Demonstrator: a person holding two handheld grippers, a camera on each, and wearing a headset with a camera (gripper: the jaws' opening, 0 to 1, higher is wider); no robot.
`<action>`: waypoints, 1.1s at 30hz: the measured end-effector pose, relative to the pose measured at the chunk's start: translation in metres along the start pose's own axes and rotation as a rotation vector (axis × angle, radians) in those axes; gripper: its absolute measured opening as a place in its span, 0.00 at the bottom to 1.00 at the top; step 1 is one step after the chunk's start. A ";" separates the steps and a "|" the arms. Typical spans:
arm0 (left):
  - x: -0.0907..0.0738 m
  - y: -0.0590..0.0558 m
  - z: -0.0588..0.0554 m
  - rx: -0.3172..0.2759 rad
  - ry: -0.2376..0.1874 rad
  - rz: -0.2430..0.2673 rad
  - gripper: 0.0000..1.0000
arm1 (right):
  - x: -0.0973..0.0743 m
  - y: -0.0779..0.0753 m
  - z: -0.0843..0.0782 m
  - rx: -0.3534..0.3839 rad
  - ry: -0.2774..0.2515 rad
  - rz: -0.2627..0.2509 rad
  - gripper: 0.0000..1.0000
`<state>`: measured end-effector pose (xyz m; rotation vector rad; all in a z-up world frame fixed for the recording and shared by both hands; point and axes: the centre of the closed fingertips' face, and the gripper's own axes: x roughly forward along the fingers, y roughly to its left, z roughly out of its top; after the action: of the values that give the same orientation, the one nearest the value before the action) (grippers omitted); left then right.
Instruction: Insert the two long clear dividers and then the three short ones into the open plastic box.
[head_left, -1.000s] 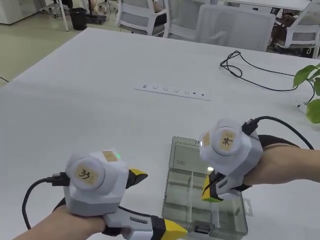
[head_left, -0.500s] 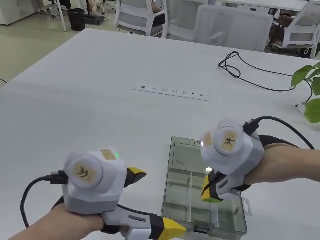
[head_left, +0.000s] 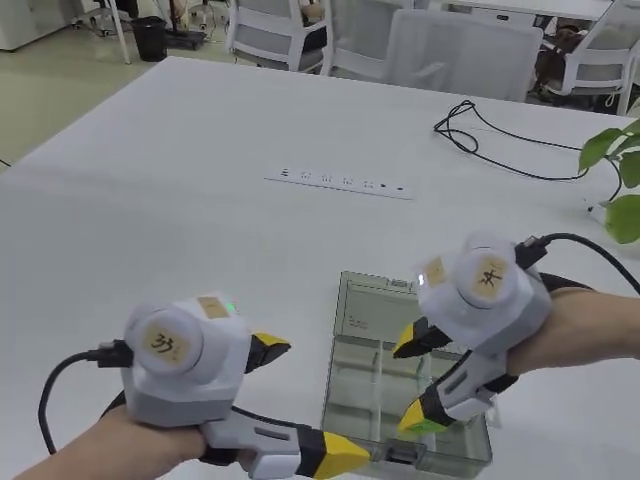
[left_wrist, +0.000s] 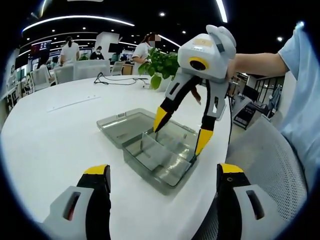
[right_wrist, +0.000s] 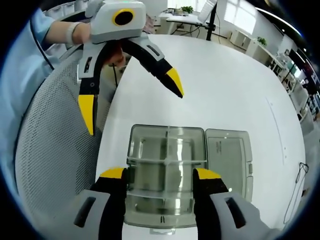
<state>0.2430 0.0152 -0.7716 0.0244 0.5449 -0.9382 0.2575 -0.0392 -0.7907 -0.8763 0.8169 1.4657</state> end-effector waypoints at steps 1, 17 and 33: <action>0.000 0.000 0.000 0.000 0.000 0.000 0.89 | 0.000 0.001 0.001 0.004 -0.008 -0.001 0.62; 0.000 0.000 0.004 0.010 -0.013 -0.004 0.92 | -0.007 0.001 0.007 0.061 -0.153 -0.072 1.00; -0.001 -0.001 0.009 0.029 -0.034 -0.041 1.00 | -0.042 -0.006 -0.036 0.209 -0.196 -0.175 1.00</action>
<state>0.2457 0.0133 -0.7629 0.0232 0.5019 -0.9850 0.2674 -0.0903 -0.7710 -0.6203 0.7138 1.2646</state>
